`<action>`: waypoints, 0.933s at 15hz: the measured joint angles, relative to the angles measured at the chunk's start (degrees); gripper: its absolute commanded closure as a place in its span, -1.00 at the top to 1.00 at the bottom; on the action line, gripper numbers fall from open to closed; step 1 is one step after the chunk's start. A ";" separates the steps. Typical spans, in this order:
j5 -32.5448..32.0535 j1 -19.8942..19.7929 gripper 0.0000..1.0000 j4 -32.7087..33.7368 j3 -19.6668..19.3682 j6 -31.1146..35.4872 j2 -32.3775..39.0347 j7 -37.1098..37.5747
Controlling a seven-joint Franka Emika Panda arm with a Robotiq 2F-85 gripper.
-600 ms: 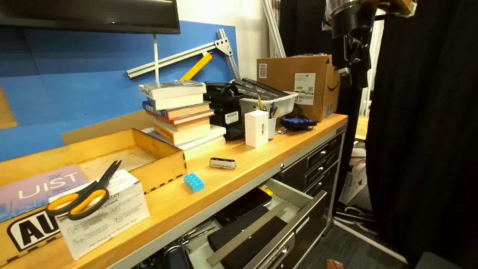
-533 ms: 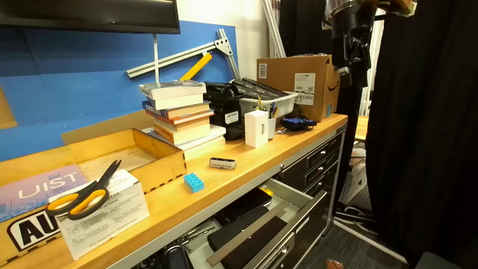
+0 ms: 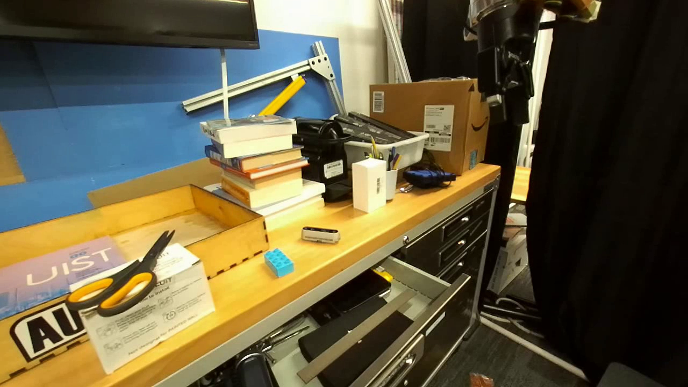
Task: Pick up the blue block from the countertop, put it in the drawer and close the drawer.
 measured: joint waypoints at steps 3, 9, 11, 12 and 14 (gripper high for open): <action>0.07 0.10 1.00 0.14 1.91 2.42 0.52 1.19; 0.07 4.50 1.00 3.98 11.55 10.47 6.84 6.11; 0.06 6.23 1.00 5.47 14.32 12.99 10.74 7.93; 0.04 7.01 1.00 6.12 15.52 14.27 12.81 8.84; -0.01 8.47 1.00 7.28 17.52 16.76 16.81 11.02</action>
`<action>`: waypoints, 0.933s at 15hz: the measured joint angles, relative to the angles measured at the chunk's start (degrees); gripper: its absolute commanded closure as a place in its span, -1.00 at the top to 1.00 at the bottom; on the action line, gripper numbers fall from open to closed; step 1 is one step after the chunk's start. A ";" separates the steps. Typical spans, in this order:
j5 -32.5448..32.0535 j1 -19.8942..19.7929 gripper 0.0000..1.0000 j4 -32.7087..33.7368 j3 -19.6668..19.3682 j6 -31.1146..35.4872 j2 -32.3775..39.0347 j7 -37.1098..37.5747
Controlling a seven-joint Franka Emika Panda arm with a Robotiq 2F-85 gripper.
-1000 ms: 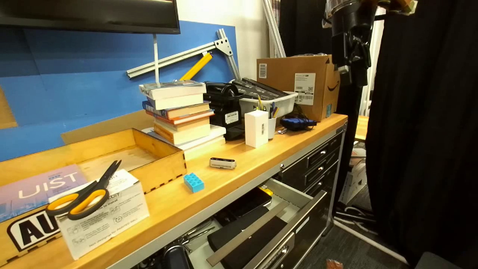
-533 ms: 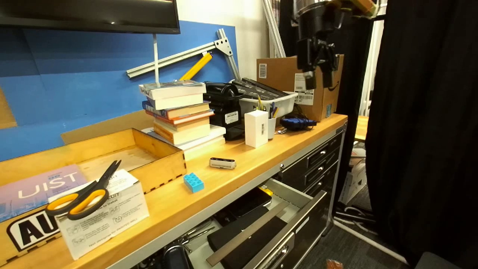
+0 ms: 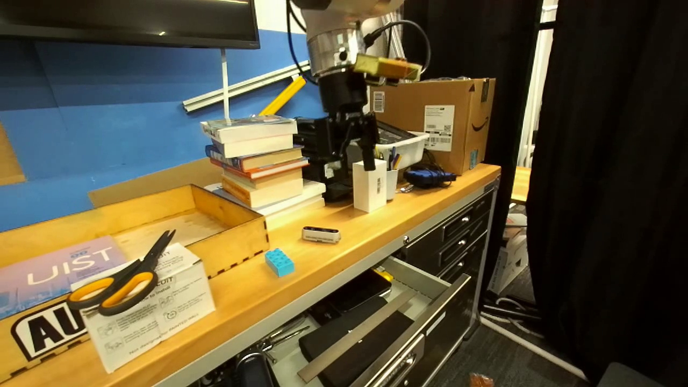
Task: Pick up the blue block from the countertop, put it in the drawer and close the drawer.
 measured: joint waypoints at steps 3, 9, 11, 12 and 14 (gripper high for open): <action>-0.01 1.99 1.00 1.36 2.05 2.11 4.82 3.46; -1.26 5.97 1.00 -1.71 4.15 11.19 8.20 12.64; -1.26 7.20 1.00 -3.36 4.73 14.57 8.33 15.34; -1.36 7.79 1.00 -4.13 4.98 16.34 8.35 16.70; -3.07 9.01 1.00 -5.81 5.09 21.23 8.42 19.75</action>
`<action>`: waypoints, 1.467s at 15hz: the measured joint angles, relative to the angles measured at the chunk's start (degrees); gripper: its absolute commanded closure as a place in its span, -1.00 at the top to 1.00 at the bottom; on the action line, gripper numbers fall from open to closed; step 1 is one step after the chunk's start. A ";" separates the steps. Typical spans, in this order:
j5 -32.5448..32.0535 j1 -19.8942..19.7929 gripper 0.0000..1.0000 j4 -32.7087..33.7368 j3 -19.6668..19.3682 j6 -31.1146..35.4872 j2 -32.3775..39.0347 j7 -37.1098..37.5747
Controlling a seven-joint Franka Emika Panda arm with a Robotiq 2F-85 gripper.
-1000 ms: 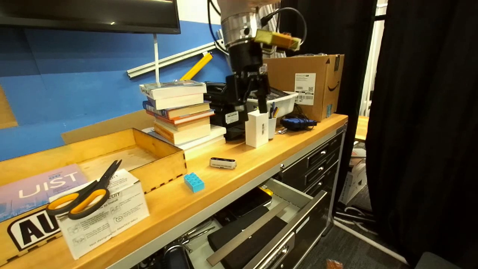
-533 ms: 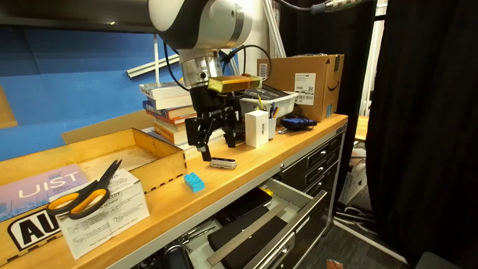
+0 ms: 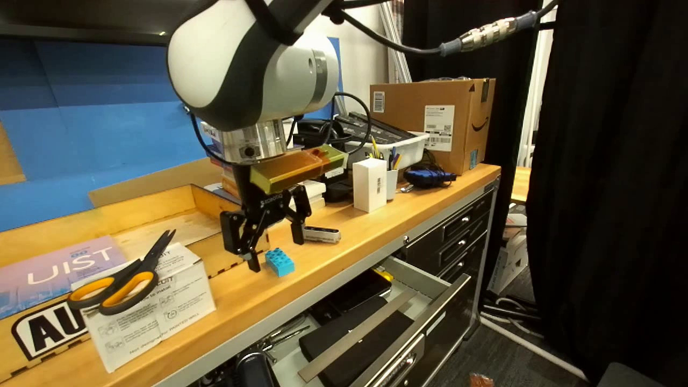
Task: Pick up the blue block from the countertop, put it in the drawer and close the drawer.
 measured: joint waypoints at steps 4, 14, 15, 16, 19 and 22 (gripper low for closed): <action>-5.30 1.34 1.00 -2.26 -0.16 7.97 1.18 6.35; -9.04 1.60 -0.33 0.16 -3.49 11.54 5.49 11.82; -9.03 1.64 -0.46 0.34 -3.48 11.46 5.49 12.01; -8.98 1.65 -0.64 0.49 -3.48 11.45 5.48 12.24; -8.96 1.52 -0.73 0.59 -3.83 10.74 5.31 12.36; -8.96 0.31 -0.74 -0.53 -5.06 6.83 3.51 11.20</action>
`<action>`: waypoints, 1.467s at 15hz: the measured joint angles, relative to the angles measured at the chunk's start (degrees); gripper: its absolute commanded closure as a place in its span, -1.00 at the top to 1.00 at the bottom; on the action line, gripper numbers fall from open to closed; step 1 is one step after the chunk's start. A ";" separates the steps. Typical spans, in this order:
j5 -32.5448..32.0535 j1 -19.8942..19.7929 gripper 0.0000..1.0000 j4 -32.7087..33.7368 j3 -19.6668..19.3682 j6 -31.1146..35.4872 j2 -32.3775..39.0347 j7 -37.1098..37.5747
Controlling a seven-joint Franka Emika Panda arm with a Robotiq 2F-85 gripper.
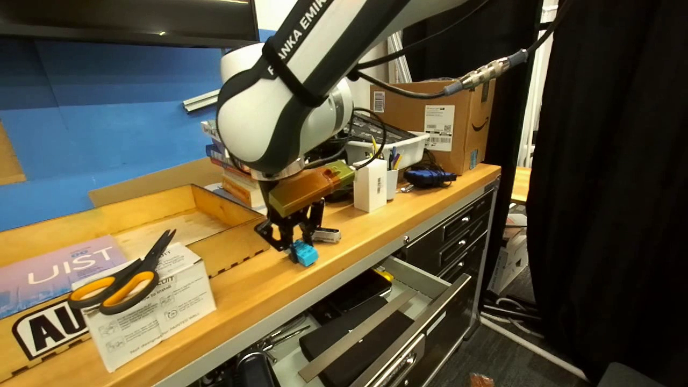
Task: Pick up the blue block from the countertop, put it in the drawer and close the drawer.
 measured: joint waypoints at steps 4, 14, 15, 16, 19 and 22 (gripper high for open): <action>0.62 -4.73 -0.73 -5.61 -1.91 -4.27 -6.02 -3.51; 0.32 -8.39 -0.73 -23.39 -2.12 -1.65 -10.69 -3.93; -0.75 -8.29 -0.73 -24.54 -2.02 -0.81 -10.32 -3.82; -1.77 -8.15 -0.73 -25.37 -1.94 0.07 -9.91 -3.56; -2.36 -7.80 -0.73 -26.45 -1.42 2.84 -9.20 -3.42; -2.36 -7.19 -0.71 -26.80 -0.54 5.46 -9.20 -3.42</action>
